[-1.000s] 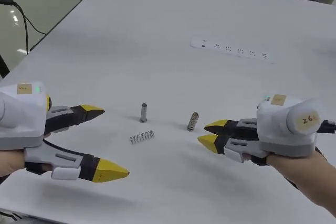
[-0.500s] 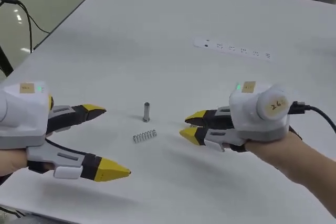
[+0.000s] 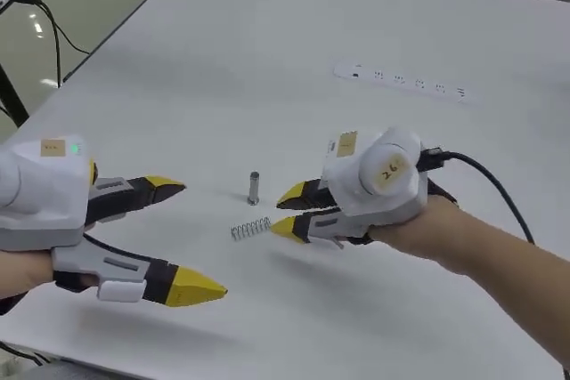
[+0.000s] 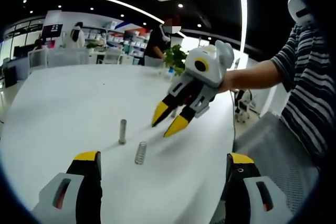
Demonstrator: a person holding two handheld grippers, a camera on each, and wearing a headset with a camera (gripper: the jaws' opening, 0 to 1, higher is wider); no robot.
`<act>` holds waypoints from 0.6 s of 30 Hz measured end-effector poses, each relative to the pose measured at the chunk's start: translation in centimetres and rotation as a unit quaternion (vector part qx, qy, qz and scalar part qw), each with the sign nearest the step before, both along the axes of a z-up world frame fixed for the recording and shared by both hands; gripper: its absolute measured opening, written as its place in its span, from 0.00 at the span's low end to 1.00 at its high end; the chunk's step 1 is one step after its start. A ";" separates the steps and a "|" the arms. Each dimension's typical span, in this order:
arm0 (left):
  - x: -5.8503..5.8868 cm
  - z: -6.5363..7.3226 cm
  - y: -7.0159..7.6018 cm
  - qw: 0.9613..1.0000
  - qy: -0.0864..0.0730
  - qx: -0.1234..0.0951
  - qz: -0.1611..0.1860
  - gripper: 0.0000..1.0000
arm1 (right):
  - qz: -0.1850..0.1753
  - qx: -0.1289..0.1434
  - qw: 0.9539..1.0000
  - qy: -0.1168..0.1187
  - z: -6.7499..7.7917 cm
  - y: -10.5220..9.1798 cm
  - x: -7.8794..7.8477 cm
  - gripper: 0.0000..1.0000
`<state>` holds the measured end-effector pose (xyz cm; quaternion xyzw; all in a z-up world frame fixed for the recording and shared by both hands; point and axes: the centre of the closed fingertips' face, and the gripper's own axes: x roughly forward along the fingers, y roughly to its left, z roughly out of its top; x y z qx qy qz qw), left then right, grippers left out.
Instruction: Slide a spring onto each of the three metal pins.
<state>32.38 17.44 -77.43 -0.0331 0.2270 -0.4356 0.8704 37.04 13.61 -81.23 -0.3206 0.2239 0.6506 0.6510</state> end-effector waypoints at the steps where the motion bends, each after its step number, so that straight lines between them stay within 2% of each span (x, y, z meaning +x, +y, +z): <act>1: 0.0 0.0 0.0 1.000 0.000 0.001 0.000 0.96 | 0.003 -0.004 1.000 -0.001 -0.3 0.2 0.1 0.14; 18: -0.1 -0.2 0.1 1.000 0.004 0.003 -0.001 0.95 | -0.002 -0.026 1.000 0.016 -2.8 1.7 0.7 0.14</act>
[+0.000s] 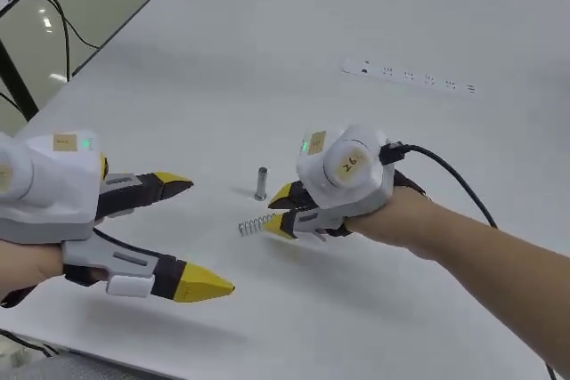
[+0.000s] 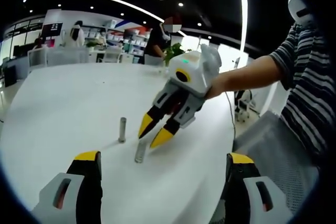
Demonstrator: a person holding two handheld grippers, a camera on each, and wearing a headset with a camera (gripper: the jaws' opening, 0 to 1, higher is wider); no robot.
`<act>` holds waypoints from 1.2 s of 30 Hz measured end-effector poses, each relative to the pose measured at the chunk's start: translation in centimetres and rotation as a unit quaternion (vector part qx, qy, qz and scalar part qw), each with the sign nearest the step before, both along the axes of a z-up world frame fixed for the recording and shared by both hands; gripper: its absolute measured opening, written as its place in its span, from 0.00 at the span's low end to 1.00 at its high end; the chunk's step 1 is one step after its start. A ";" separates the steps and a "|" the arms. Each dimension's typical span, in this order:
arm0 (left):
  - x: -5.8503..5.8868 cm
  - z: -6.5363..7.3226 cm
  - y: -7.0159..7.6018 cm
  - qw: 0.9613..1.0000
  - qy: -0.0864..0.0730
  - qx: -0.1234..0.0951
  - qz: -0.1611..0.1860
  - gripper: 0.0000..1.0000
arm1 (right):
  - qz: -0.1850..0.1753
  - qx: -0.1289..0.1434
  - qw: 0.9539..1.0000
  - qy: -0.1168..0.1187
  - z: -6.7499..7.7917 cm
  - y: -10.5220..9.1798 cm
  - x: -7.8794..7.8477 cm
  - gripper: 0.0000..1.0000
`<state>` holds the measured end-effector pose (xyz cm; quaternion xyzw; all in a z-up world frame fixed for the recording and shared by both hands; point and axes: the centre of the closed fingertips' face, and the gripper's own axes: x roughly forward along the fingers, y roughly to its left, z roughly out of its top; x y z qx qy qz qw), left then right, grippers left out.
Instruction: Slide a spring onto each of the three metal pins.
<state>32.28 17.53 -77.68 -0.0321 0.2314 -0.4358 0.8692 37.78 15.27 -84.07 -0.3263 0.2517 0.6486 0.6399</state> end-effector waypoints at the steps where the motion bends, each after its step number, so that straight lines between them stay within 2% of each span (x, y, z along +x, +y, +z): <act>1: 0.0 0.0 0.0 1.000 0.000 0.000 0.000 0.95 | 0.000 0.001 1.000 0.002 0.0 0.1 -0.1 0.15; 6: -0.1 -0.2 0.0 1.000 0.002 0.002 0.001 0.95 | 0.008 -0.011 1.000 0.000 -0.8 0.4 -0.3 0.15; 13: -0.2 -0.3 0.1 1.000 0.004 0.004 0.002 0.95 | 0.014 -0.037 0.999 -0.002 -2.3 -0.6 -0.3 0.10; 15: -0.2 -0.4 0.1 1.000 0.006 0.004 0.003 0.94 | 0.003 -0.022 1.000 0.000 -2.0 -0.3 0.0 0.08; 19: -0.5 -0.5 0.0 1.000 0.009 0.007 0.000 0.94 | -0.002 -0.021 1.000 0.001 -2.0 -0.5 0.0 0.08; 21: -0.4 -0.4 -0.1 1.000 0.007 0.006 0.000 0.94 | 0.001 -0.022 1.000 -0.005 -1.8 -0.6 0.0 0.08; 28: -0.1 0.0 -0.5 1.000 0.003 0.005 -0.005 0.94 | 0.000 -0.001 1.000 -0.011 0.4 -0.9 0.1 0.08; 36: 0.1 0.0 -1.6 1.000 0.001 0.005 -0.021 0.94 | -0.002 0.007 1.000 -0.024 2.4 -2.8 -0.1 0.08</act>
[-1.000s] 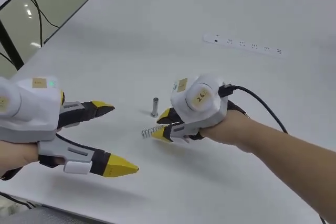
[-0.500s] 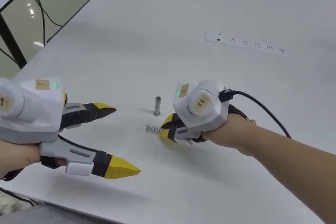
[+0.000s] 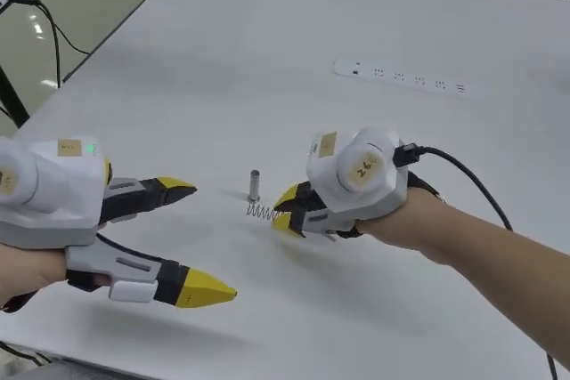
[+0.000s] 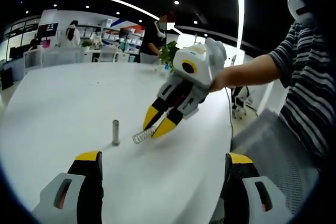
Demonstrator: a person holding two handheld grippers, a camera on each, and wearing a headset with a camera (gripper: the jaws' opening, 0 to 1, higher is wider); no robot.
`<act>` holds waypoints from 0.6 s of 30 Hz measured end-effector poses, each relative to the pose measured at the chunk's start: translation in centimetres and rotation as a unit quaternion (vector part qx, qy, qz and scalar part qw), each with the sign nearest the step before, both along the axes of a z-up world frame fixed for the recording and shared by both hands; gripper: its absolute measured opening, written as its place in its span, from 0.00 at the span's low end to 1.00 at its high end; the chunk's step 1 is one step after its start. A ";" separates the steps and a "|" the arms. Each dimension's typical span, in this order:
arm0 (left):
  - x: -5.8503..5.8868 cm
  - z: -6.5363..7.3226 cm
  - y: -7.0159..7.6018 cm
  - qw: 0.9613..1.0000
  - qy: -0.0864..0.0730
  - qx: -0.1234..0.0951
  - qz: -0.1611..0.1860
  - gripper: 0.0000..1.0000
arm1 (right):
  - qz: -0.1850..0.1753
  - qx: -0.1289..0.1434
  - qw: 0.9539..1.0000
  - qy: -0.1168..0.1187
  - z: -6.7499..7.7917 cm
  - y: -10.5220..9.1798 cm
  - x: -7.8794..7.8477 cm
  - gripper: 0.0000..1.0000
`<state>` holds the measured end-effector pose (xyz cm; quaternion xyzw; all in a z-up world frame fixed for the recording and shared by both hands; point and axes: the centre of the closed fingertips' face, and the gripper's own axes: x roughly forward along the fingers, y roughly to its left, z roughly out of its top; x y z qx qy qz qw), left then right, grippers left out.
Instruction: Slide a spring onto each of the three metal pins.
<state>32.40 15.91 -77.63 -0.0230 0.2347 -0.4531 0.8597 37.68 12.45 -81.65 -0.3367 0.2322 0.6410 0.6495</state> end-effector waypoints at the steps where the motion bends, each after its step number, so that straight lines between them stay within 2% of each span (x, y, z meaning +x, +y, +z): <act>1: 0.0 0.0 -0.1 1.000 0.000 0.000 -0.002 0.93 | -0.001 0.001 1.000 0.000 0.1 -0.3 0.0 0.08; 6: 0.1 0.1 -0.9 1.000 -0.001 -0.001 -0.013 0.92 | -0.006 0.004 1.000 -0.006 0.8 -1.8 -0.4 0.08; 10: 0.0 0.2 -1.7 1.000 -0.001 -0.003 -0.028 0.87 | -0.008 0.006 1.000 -0.010 1.1 -2.7 -0.8 0.08; 18: 0.1 0.3 -2.9 0.999 -0.004 -0.003 -0.048 0.82 | -0.009 0.012 1.000 -0.015 1.5 -4.1 -2.2 0.08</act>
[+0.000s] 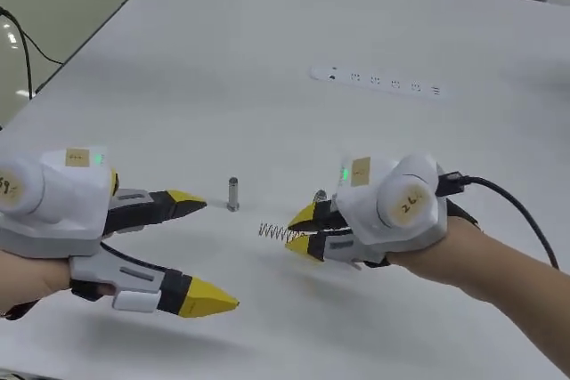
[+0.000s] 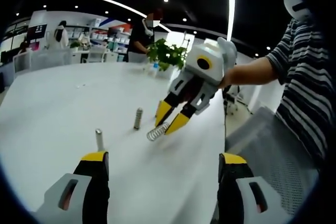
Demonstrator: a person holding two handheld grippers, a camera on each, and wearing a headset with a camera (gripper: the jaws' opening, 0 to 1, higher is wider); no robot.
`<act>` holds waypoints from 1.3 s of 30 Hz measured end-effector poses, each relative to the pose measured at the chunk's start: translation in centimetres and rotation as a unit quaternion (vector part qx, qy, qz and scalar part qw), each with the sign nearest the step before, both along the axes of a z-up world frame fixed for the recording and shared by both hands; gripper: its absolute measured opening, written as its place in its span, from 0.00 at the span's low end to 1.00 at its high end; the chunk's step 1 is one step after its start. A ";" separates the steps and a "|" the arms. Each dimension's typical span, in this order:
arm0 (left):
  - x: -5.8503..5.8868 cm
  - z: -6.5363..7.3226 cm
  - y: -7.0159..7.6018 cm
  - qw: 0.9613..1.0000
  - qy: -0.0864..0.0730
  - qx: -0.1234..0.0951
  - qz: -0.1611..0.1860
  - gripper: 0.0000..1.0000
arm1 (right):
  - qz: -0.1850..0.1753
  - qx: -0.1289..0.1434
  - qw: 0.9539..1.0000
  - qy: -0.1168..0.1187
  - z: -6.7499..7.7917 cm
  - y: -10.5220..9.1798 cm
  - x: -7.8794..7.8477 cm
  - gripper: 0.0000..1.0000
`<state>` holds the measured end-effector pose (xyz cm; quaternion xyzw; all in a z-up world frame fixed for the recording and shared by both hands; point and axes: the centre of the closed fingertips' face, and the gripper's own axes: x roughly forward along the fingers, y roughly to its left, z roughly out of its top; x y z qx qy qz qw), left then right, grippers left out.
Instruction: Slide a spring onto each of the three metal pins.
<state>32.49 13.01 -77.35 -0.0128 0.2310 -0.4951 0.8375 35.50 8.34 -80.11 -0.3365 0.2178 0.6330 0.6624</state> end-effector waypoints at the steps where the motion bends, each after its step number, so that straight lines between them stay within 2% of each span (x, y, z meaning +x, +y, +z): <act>1: 0.0 0.0 -0.1 1.000 0.000 -0.001 -0.003 0.81 | 0.001 0.000 1.000 -0.001 0.1 -0.1 -0.2 0.08; 6: -0.1 -0.1 -1.3 1.000 0.002 -0.004 -0.025 0.71 | 0.009 -0.002 1.000 -0.009 0.2 -0.5 -0.9 0.08; 8: -0.2 -0.1 -1.8 0.999 0.004 -0.005 -0.036 0.63 | 0.013 -0.005 1.000 -0.015 0.2 -0.7 -1.1 0.08; 10: -0.4 0.1 -2.5 0.999 0.003 -0.009 -0.050 0.56 | 0.013 -0.003 1.000 -0.015 0.4 -0.7 -1.3 0.08; 16: -0.1 -0.2 -3.9 0.998 -0.001 -0.005 -0.066 0.46 | 0.021 -0.003 1.000 -0.021 0.7 -0.9 -2.2 0.08; 20: -0.2 0.2 -4.8 0.996 -0.007 -0.004 -0.086 0.38 | 0.024 0.001 0.999 -0.025 1.1 -1.0 -2.4 0.08; 25: 0.2 0.3 -5.2 0.995 -0.010 0.002 -0.098 0.27 | 0.017 0.012 0.999 -0.025 1.7 -1.1 -2.5 0.08; 31: 0.6 0.5 -5.8 0.994 -0.018 0.003 -0.108 0.21 | 0.014 0.015 0.999 -0.027 2.1 -1.3 -2.5 0.08; 39: 0.6 0.8 -6.5 0.993 -0.018 -0.008 -0.120 0.09 | 0.014 0.019 0.999 -0.030 2.5 -1.5 -2.7 0.08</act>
